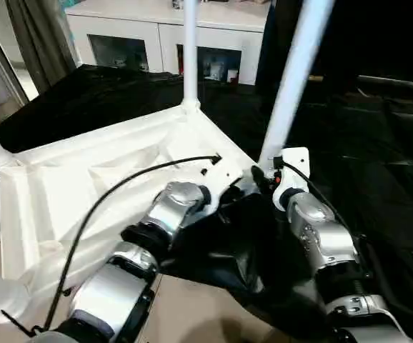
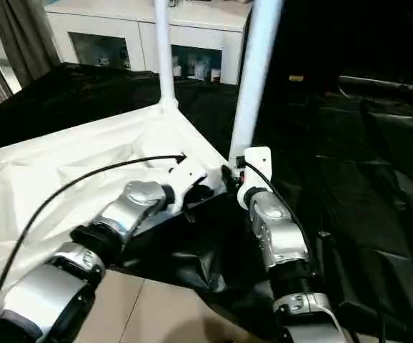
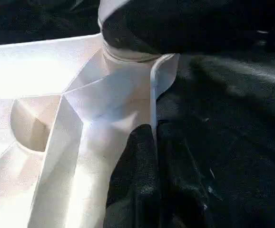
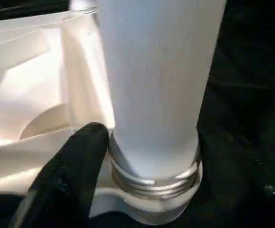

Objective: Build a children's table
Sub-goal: Rotate leg to tighten

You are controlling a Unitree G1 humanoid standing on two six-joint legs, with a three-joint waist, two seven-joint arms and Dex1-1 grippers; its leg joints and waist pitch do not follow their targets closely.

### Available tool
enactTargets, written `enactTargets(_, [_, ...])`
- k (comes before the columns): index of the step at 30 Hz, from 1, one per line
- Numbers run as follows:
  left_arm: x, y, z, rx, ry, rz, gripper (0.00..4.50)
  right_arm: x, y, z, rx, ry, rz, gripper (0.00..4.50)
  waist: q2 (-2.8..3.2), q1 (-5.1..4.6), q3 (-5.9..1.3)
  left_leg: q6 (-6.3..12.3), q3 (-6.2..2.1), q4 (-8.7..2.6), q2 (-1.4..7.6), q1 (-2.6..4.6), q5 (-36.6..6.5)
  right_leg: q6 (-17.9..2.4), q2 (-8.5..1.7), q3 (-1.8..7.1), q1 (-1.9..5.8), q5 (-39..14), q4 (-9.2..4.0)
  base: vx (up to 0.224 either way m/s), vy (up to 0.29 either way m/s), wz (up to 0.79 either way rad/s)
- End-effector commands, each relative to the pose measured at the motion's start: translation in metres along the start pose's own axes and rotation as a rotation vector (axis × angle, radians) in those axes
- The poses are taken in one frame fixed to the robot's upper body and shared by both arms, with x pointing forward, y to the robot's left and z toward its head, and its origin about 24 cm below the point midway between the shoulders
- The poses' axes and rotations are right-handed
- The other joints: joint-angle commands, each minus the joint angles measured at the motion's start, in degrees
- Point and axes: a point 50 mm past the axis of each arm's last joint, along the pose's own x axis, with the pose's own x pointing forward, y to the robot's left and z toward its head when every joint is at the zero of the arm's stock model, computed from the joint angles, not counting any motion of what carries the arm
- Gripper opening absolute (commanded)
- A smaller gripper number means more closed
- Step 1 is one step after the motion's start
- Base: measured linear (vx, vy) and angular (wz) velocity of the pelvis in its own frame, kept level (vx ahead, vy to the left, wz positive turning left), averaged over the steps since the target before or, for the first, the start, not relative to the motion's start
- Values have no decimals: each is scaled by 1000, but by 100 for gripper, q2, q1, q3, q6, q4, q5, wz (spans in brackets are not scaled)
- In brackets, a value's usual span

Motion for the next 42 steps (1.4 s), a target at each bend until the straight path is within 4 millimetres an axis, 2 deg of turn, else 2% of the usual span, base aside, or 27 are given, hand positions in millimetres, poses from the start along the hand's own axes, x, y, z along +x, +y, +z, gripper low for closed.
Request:
enactTargets(1, [-5, 1, 12, 49, -89, -47, 0, -6, -2, 3, -12, 26, 101, 373, -194, 63, -379, 598, 15, -357, 64, -39, -893, -591, -343, 304, 339, -2295, -410, 0, 0, 0])
enactTargets(2, [-5, 1, 12, 51, -89, -52, 0, -7, -4, 4, -9, 32, 111, 373, -186, 108, -395, 664, 11, -358, 71, -53, -702, -616, -338, 312, 379, -2073, -354, 0, 0, 0])
enactTargets(3, [-9, 1, 9, 58, -86, -78, 0, -13, -9, 8, -32, 39, 157, 389, -203, 126, -402, 690, 12, -358, 92, -54, -605, -655, -351, 326, 372, -1941, -333, 0, 0, 0])
enactTargets(4, [-11, 1, 7, 63, -84, -95, 0, -16, -11, 11, -51, 44, 188, 389, -194, 153, -394, 757, 12, -352, 102, -66, -496, -707, -338, 334, 378, -1718, -306, 0, 0, 0])
enactTargets(5, [-18, 1, 2, 53, -69, -156, 0, -29, -20, 18, -105, 49, 270, 400, -227, 171, -392, 778, 23, -350, 111, -50, -478, -759, -337, 341, 364, -1624, -287, 0, 0, 0])
enactTargets(6, [-18, 1, 2, 53, -69, -156, 0, -29, -20, 18, -105, 49, 270, 409, -252, 192, -388, 791, 17, -356, 118, -49, -465, -780, -340, 336, 393, -1579, -265, 0, 0, 0])
enactTargets(7, [-22, 0, 0, 56, -63, -190, 0, -35, -25, 22, -123, 52, 311, 419, -269, 212, -391, 836, 23, -350, 137, -48, -378, -809, -351, 362, 375, -1477, -235, 0, 0, 0])
enactTargets(8, [-23, 0, 0, 58, -62, -198, 0, -37, -26, 23, -130, 52, 324, 419, -246, 235, -371, 828, 30, -355, 136, -40, -421, -799, -355, 364, 351, -1631, -258, 0, 0, 0])
enactTargets(11, [-38, -3, -2, 104, -87, -313, 0, -60, -33, 27, -245, 94, 505, 444, -249, 293, -349, 694, 28, -374, 156, -22, -616, -697, -363, 376, 347, -1919, -284, 0, 0, 0])
enactTargets(12, [-39, -3, -2, 109, -91, -324, 0, -62, -34, 27, -257, 99, 518, 444, -242, 299, -344, 667, 26, -380, 159, -17, -636, -689, -358, 377, 337, -1943, -294, 0, 0, 0])
enactTargets(13, [-42, -4, -2, 121, -100, -349, 0, -65, -34, 27, -284, 109, 546, 444, -262, 296, -328, 618, 25, -389, 161, -11, -727, -676, -355, 380, 326, -2028, -304, 0, 0, 0])
enactTargets(15, [-49, -7, -3, 132, -103, -404, 0, -71, -35, 25, -306, 138, 593, 444, -230, 294, -318, 551, 25, -396, 149, -3, -835, -657, -351, 389, 315, -2166, -322, 0, 0, 0])
enactTargets(16, [-53, -8, -3, 132, -102, -429, 0, -73, -35, 23, -309, 155, 611, 444, -238, 294, -313, 499, 24, -402, 151, 3, -873, -641, -352, 403, 313, -2270, -328, 0, 0, 0])
enactTargets(20, [-55, -9, -2, 137, -103, -444, 0, -77, -33, 20, -315, 183, 645, 444, -226, 312, -315, 470, 40, -394, 159, 43, -881, -734, -326, 434, 269, -2192, -324, 0, 0, 0])
enactTargets(22, [-58, -10, -2, 137, -102, -455, 0, -78, -30, 16, -312, 187, 665, 444, -217, 315, -320, 445, 29, -391, 170, 30, -869, -798, -333, 446, 278, -2065, -288, 0, 0, 0])
enactTargets(23, [-58, -11, -1, 137, -102, -458, 0, -77, -29, 16, -309, 184, 666, 444, -230, 304, -319, 430, 24, -393, 164, 4, -883, -793, -329, 447, 294, -2067, -279, 0, 0, 0])
enactTargets(26, [-58, -13, -1, 139, -101, -465, 0, -74, -27, 13, -292, 179, 668, 444, -231, 309, -327, 419, 26, -382, 149, -2, -857, -786, -329, 453, 296, -2044, -272, 0, 0, 0])
enactTargets(35, [-57, -14, -1, 139, -91, -461, 0, -74, -25, 6, -305, 211, 690, 372, -235, 319, -334, 418, 27, -360, 127, -25, -817, -722, -314, 455, 303, -2048, -262, 0, 0, 0])
enactTargets(38, [-57, -14, -2, 139, -86, -459, 0, -74, -25, 5, -296, 209, 689, 339, -218, 318, -338, 419, 24, -358, 130, -20, -811, -760, -309, 455, 298, -1970, -252, 0, 0, 0])
enactTargets(42, [-58, -13, -3, 137, -83, -457, 0, -74, -25, 5, -290, 206, 691, 314, -224, 316, -341, 424, 28, -354, 125, -23, -801, -784, -305, 456, 305, -1911, -245, 0, 0, 0])
